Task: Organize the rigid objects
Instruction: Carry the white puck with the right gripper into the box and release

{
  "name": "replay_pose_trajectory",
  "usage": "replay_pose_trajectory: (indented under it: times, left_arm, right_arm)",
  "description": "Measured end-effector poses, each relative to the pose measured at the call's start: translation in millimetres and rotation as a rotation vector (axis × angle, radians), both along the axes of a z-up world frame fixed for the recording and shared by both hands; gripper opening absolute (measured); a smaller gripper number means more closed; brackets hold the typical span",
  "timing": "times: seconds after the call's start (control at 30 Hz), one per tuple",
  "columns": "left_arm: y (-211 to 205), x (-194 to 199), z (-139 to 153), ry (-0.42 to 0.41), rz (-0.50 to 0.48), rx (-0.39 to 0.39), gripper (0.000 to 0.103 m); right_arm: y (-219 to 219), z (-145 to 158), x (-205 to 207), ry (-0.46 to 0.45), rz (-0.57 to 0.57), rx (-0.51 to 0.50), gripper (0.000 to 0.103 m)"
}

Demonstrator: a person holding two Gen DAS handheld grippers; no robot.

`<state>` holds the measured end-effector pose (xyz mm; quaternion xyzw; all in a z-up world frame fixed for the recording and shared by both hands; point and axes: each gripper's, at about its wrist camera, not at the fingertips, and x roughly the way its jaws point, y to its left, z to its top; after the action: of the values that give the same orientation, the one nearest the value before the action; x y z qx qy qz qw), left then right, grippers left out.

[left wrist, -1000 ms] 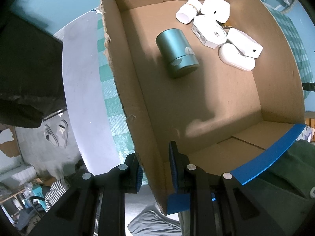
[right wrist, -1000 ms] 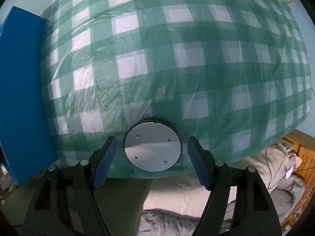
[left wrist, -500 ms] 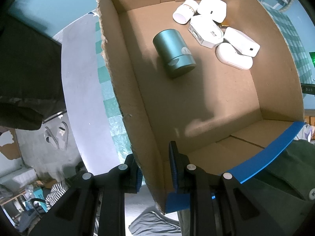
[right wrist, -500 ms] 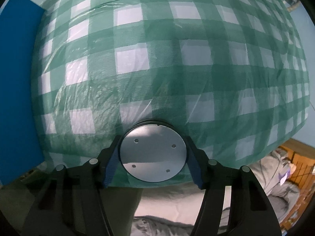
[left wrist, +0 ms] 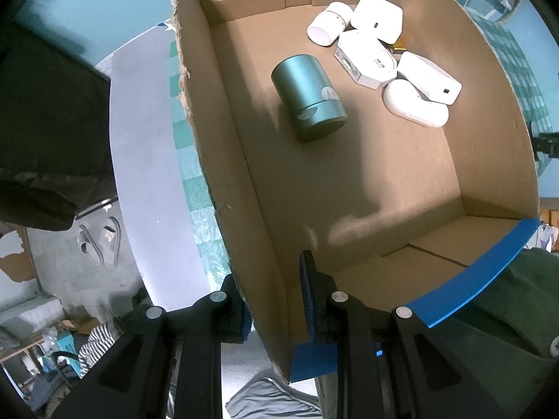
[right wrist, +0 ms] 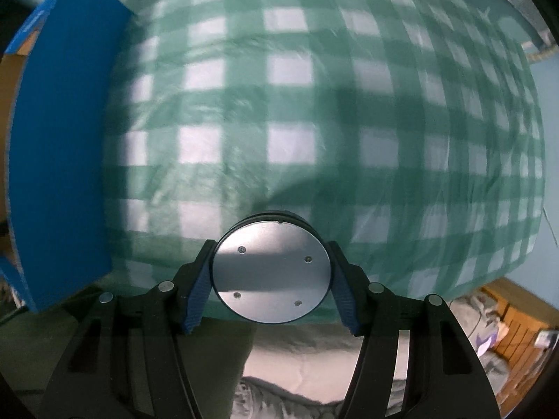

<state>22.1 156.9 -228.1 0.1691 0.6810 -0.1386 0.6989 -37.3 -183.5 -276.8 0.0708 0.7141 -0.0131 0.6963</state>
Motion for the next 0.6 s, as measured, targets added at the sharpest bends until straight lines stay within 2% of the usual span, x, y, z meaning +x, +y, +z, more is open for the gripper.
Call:
replay_pose_trajectory:
  times: [0.27,0.47,0.6]
  left_arm:
    - [2.2,4.2,-0.3,-0.002,0.022,-0.006,0.022]
    - [1.6,6.2,-1.6,-0.001,0.032,-0.004,0.022]
    - [1.3,7.6,-2.1,-0.001,0.034,-0.004,0.022]
  right_arm:
    - [25.7,33.4,37.2,-0.044,0.119,0.016,0.062]
    - [45.6,47.1,66.4,-0.065,0.208,0.029,0.062]
    - [62.5,70.6,91.3,-0.093,0.277,0.04,0.062]
